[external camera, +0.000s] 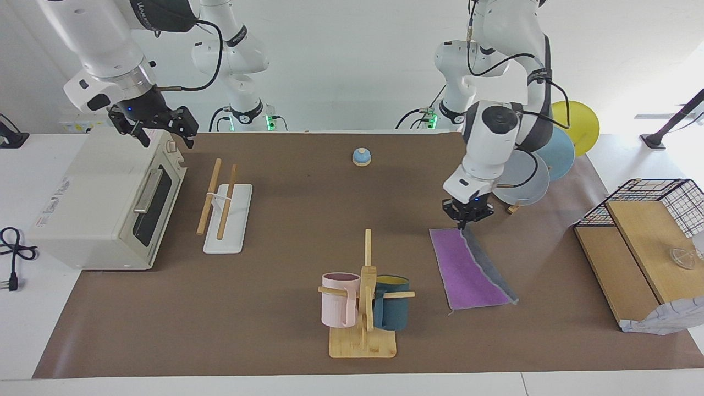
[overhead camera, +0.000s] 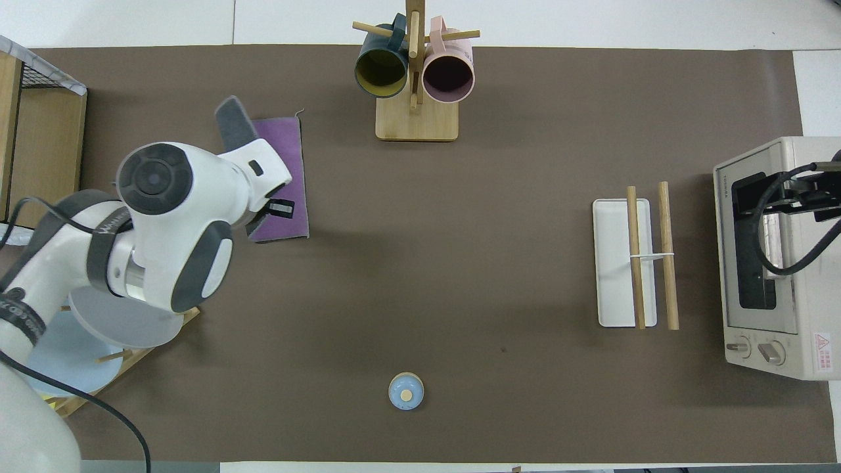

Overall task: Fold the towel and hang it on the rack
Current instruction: 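Grasp the towel corner and fold it over toward the far edge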

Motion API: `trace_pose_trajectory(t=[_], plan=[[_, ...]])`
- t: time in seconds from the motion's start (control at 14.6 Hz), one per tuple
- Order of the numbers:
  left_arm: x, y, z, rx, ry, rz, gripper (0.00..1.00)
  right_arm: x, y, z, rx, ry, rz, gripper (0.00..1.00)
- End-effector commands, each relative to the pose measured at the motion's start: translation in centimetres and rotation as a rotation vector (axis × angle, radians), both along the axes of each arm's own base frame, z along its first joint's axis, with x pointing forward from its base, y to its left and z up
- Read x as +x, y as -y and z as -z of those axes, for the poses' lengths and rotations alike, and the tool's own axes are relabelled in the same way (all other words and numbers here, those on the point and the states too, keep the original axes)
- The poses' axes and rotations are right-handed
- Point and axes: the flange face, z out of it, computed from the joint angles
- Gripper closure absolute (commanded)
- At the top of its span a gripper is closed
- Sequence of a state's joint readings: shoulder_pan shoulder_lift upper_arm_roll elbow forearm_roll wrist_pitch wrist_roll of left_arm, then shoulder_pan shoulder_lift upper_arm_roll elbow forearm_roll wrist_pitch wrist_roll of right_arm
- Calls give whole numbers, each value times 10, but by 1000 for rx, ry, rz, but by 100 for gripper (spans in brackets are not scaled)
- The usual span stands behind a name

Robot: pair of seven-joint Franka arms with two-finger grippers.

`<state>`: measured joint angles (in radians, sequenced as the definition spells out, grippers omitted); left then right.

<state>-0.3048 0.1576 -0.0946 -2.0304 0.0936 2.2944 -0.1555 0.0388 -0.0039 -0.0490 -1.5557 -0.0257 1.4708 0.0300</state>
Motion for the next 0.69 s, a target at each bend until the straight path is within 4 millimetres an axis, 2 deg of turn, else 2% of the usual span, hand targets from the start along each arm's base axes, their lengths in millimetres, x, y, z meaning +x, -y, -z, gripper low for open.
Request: trace_pose_trajectory(t=[0.0, 0.07, 0.14, 0.21, 0.34, 0.48, 0.62], plan=[[-25, 21, 51, 30, 10, 64, 100, -6, 4, -2, 17, 3, -8, 0], [-29, 19, 58, 39, 2, 69, 100, -7, 4, -1, 18, -6, -10, 0], [-28, 16, 58, 39, 1, 63, 12, -9, 4, -1, 18, -11, -10, 0], [-27, 15, 57, 39, 0, 54, 0, -7, 4, -1, 17, -4, -8, 0], [-23, 3, 49, 48, -21, 10, 0, -8, 3, -1, 19, -12, -11, 0], [-4, -22, 30, -1, -45, -85, 0, -7, 3, -2, 19, 1, -7, 0], [12, -49, 27, -95, -44, -127, 0, -9, 3, 0, 19, -17, -9, 0]])
